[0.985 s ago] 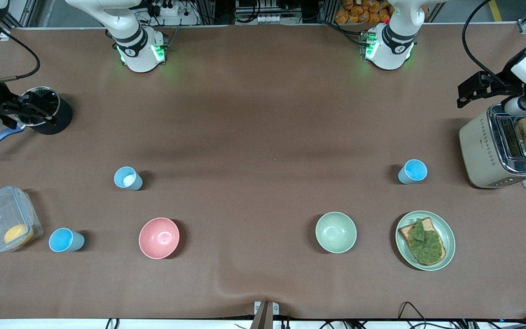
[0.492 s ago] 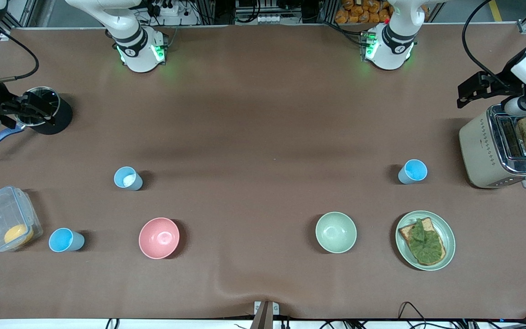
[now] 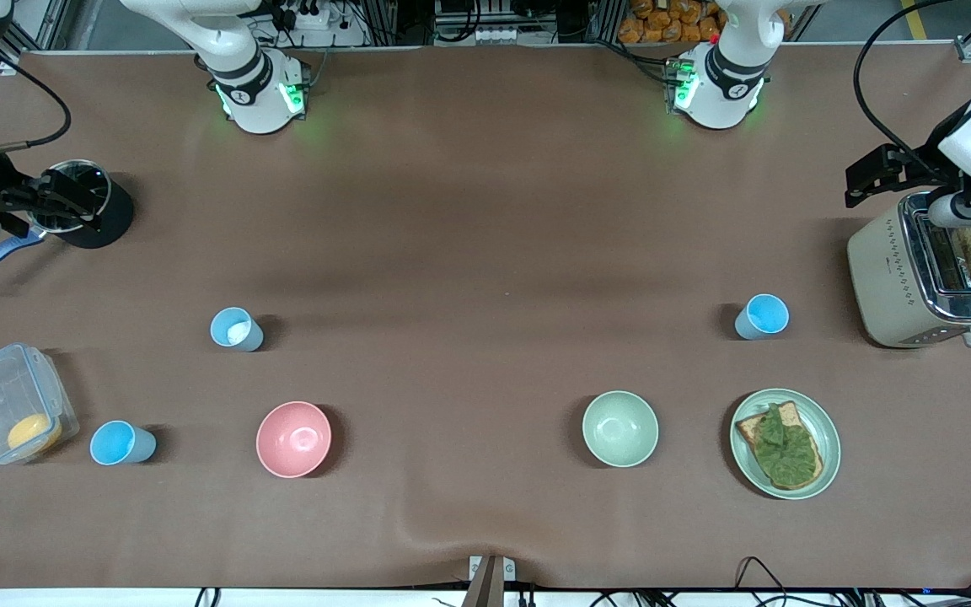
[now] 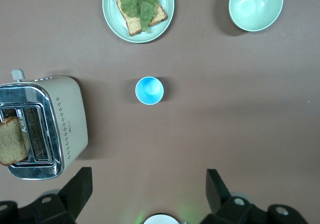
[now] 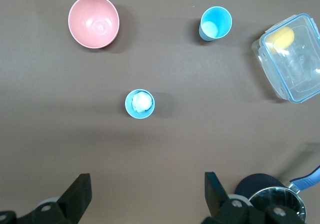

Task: Stack blue cups with both arms
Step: 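Move the left gripper to a blue cup while the right gripper reaches another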

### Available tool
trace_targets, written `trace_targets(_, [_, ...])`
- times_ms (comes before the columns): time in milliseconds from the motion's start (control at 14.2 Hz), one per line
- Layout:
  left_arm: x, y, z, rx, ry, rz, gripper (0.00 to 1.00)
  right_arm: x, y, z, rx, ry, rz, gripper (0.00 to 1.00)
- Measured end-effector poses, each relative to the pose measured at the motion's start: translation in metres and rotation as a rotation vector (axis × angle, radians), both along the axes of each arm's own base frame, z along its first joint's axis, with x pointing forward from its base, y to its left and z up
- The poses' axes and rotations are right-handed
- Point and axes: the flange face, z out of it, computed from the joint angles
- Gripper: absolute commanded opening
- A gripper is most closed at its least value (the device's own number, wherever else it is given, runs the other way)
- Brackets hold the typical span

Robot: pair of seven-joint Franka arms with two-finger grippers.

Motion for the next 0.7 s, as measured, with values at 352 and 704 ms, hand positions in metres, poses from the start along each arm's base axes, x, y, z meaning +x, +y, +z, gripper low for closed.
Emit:
trace_targets(352, [0.014, 0.005, -0.027, 0.032, 0.044, -0.001, 1.0, 0.0, 0.0, 0.0, 0.0, 0.0, 0.0, 1.0])
trace_targets(704, [0.036, 0.029, -0.069, 0.06, 0.113, 0.029, 1.0, 0.0, -0.001, 0.0, 0.0, 0.0, -0.001, 1.0])
